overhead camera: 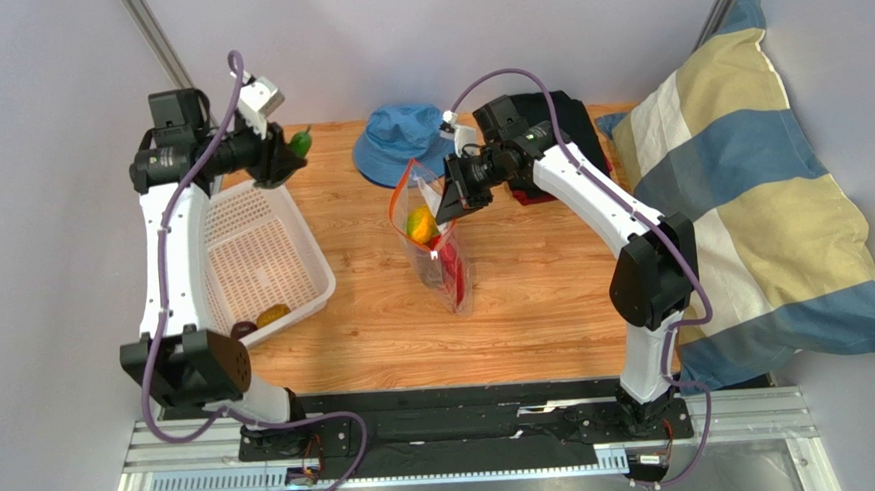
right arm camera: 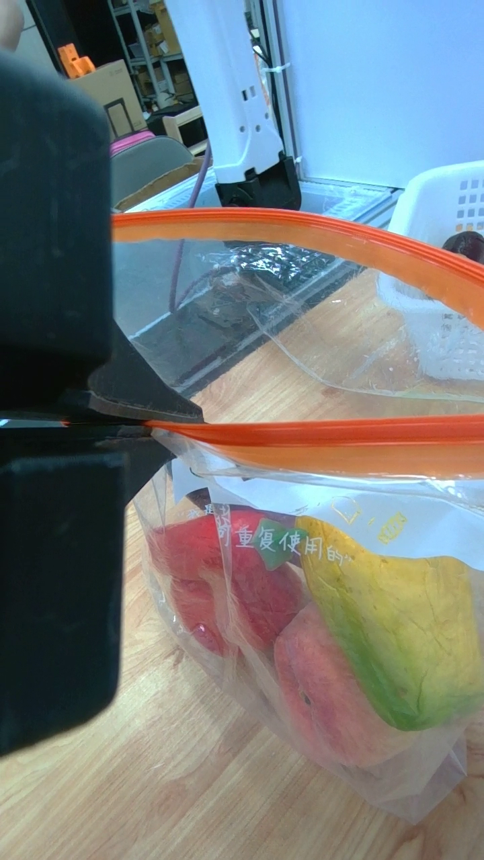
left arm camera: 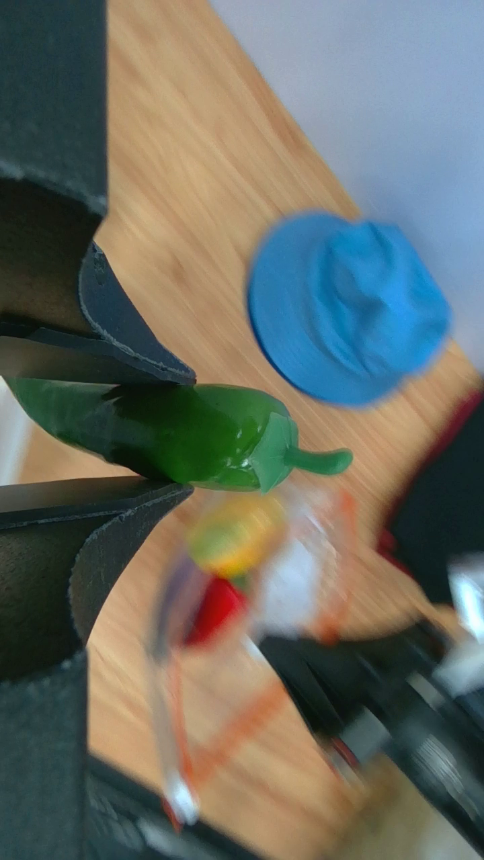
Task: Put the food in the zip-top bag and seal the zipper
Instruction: Pick up the fake vegetable from the bin, then place the fake vegetable in the zipper food storage bag.
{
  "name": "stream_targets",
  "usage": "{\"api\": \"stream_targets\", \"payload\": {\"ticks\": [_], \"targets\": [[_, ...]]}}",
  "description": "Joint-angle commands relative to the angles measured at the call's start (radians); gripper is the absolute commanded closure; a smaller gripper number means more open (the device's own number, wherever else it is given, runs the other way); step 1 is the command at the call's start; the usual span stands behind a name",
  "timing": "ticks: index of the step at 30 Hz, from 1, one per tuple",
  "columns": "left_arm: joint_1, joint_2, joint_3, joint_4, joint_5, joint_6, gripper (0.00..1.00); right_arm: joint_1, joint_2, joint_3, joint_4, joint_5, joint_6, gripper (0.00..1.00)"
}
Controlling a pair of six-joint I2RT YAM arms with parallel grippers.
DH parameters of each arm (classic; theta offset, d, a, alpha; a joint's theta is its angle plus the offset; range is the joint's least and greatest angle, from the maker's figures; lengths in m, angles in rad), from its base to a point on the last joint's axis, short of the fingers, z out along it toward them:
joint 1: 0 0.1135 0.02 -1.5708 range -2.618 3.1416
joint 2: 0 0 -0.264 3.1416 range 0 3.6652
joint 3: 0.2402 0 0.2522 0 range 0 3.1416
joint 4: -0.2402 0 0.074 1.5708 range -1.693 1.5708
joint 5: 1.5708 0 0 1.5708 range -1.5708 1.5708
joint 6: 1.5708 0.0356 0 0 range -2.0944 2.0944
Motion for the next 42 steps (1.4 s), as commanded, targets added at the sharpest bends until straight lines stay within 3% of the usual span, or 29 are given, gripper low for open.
{"api": "stream_targets", "payload": {"ticks": [1,2,5,9,14,18,22,25,31,35,37,39,41,42], "targets": [[-0.192,-0.124,-0.151,0.464,-0.121,-0.755,1.00,-0.004,-0.014,0.034,0.017,-0.007,0.010,1.00],[-0.231,-0.141,-0.179,0.576,-0.170,-0.810,1.00,-0.004,-0.015,0.029,0.021,-0.009,0.011,1.00],[-0.362,-0.178,-0.268,0.715,-0.354,-0.962,1.00,-0.004,-0.020,0.028,0.029,-0.010,0.010,1.00],[-0.467,-0.162,-0.340,0.723,-0.496,-1.102,1.00,-0.007,-0.023,0.037,0.033,-0.007,0.011,1.00],[-0.513,-0.148,-0.477,0.774,-0.572,-1.268,1.00,-0.006,-0.035,0.029,0.037,-0.009,0.010,1.00],[-0.552,-0.147,-0.558,0.764,-0.563,-1.297,0.99,-0.007,-0.045,0.022,0.043,-0.009,0.013,1.00],[-0.570,-0.152,-0.598,0.706,-0.569,-1.295,0.84,-0.010,-0.052,0.023,0.044,-0.010,0.014,1.00],[-0.570,-0.152,-0.592,0.626,-0.577,-1.274,0.66,-0.013,-0.055,0.025,0.043,-0.010,0.019,1.00],[-0.570,-0.182,-0.519,0.471,-0.577,-1.181,0.44,-0.015,-0.072,0.009,0.041,-0.016,0.014,1.00],[-0.567,-0.228,-0.442,0.389,-0.597,-1.067,0.16,-0.015,-0.083,0.002,0.040,-0.020,0.004,1.00],[-0.538,-0.242,-0.387,0.355,-0.557,-0.955,0.14,-0.015,-0.088,0.000,0.037,-0.020,0.002,1.00],[-0.504,-0.260,-0.329,0.266,-0.528,-0.831,0.03,-0.015,-0.092,0.000,0.033,-0.018,-0.006,1.00],[-0.417,-0.261,-0.285,0.147,-0.468,-0.722,0.01,-0.015,-0.095,0.000,0.030,-0.016,-0.012,1.00],[-0.377,-0.257,-0.244,0.099,-0.413,-0.599,0.01,-0.016,-0.100,0.000,0.029,-0.015,-0.016,1.00]]}}
